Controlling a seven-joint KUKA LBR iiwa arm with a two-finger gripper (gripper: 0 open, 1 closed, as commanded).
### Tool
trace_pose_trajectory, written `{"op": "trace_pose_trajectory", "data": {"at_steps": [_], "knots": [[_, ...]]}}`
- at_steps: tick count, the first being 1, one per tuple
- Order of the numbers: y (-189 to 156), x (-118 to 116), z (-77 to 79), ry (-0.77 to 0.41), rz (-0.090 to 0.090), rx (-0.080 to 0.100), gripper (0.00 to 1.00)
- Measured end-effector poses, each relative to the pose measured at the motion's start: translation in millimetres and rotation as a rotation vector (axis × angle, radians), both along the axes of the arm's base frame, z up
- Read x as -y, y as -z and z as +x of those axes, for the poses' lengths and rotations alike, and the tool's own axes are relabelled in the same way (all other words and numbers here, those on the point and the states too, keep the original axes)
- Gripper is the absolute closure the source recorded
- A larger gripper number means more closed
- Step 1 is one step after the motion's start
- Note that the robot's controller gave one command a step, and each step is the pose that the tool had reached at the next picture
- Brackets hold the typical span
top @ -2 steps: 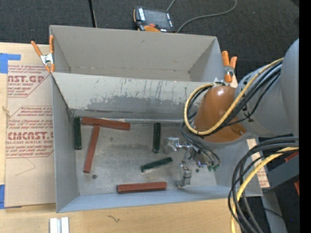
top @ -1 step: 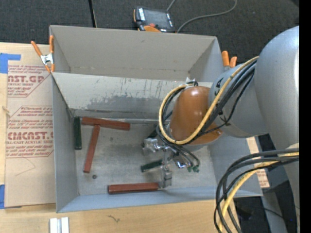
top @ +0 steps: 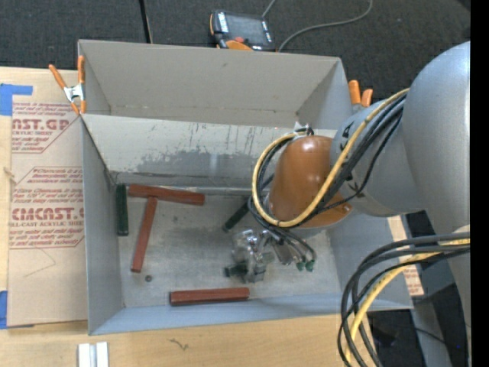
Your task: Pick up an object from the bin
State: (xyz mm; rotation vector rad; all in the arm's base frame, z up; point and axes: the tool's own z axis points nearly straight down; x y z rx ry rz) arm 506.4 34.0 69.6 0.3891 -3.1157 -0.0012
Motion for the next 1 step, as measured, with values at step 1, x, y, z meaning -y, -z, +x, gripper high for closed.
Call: {"op": "trace_pose_trajectory", "data": {"at_steps": [1], "knots": [[-161.8, 9.5, 23.9, -0.051, 0.0, 0.012, 1.0]]}}
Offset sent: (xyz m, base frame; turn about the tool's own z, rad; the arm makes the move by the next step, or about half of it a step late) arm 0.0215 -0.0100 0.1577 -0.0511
